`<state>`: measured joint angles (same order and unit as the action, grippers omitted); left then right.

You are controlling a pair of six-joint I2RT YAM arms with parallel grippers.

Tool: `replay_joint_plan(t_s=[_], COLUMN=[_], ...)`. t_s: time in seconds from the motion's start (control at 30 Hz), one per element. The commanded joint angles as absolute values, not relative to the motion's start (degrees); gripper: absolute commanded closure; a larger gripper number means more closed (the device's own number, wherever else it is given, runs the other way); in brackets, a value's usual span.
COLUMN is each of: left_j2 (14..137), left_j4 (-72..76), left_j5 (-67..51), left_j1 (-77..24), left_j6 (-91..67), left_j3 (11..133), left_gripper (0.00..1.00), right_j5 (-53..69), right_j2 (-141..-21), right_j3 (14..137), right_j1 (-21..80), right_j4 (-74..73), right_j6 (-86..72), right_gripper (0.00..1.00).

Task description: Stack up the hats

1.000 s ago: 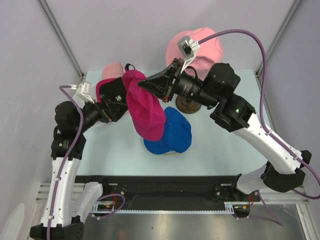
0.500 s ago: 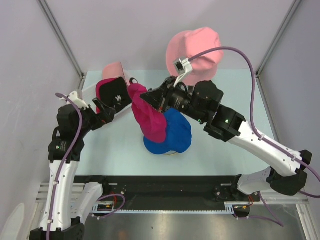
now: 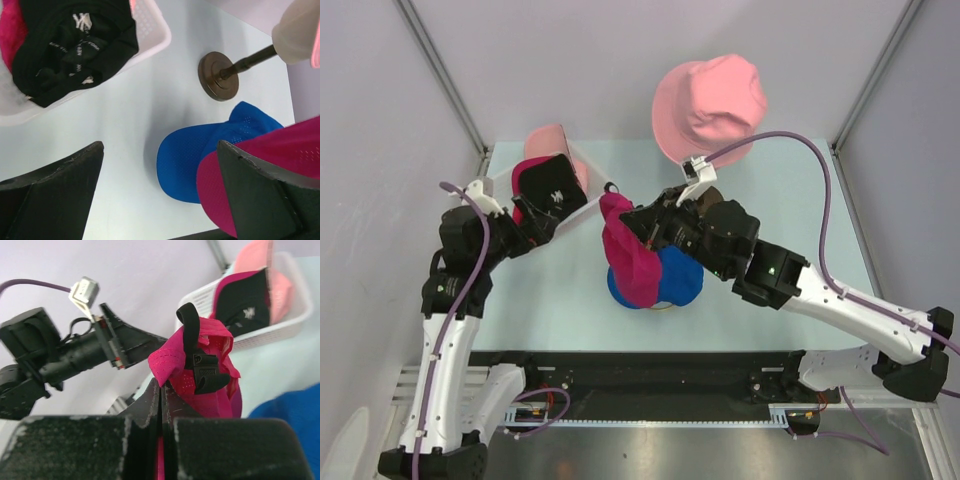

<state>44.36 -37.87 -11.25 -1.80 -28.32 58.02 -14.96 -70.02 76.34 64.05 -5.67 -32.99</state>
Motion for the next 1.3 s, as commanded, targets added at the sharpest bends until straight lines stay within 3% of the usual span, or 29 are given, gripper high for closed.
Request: replay_joint_plan(t_s=[0.0, 0.3, 0.53, 0.73, 0.9, 1.03, 1.13, 1.27], left_j2=[46.7, 51.9, 55.4, 60.1, 64.4, 65.8, 66.4, 66.4], left_j4=[-33.4, -24.4, -19.6, -18.3, -19.5, -19.0, -17.4, -16.4], left_j5=[-13.7, -10.9, -11.4, -11.6, -9.6, -6.2, -5.5, -3.5], left_j1=[-5.2, -22.5, -28.9, -33.6, -36.4, -36.5, -36.5, -36.5], left_j6=[-26.0, -29.7, -30.5, -27.4, -26.4, -28.4, -29.2, -29.7], left_j3=[59.0, 59.7, 58.6, 59.1, 60.8, 60.2, 59.9, 60.0], left_gripper=[0.0, 0.0, 0.01, 0.13, 0.18, 0.27, 0.39, 0.67], right_j5=[-24.3, -28.5, -29.4, -31.7, -32.5, -31.8, -30.9, -30.1], right_j2=[-65.6, -60.1, -57.7, -57.4, -56.9, -57.0, -57.1, -57.2], right_j3=[74.4, 66.7, 61.6, 60.0, 58.5, 57.5, 57.0, 56.9], right_j1=[64.2, 61.2, 59.4, 59.1, 58.1, 57.0, 56.2, 55.5], right_j4=[-3.4, -9.8, -10.9, -11.6, -11.7, -11.8, -11.9, -12.3], right_j6=[-31.3, -35.3, -38.0, -39.0, -39.3, -38.8, -38.3, -37.8], right_gripper=[1.0, 1.0, 1.0, 1.0, 1.0, 1.0, 1.0, 1.0])
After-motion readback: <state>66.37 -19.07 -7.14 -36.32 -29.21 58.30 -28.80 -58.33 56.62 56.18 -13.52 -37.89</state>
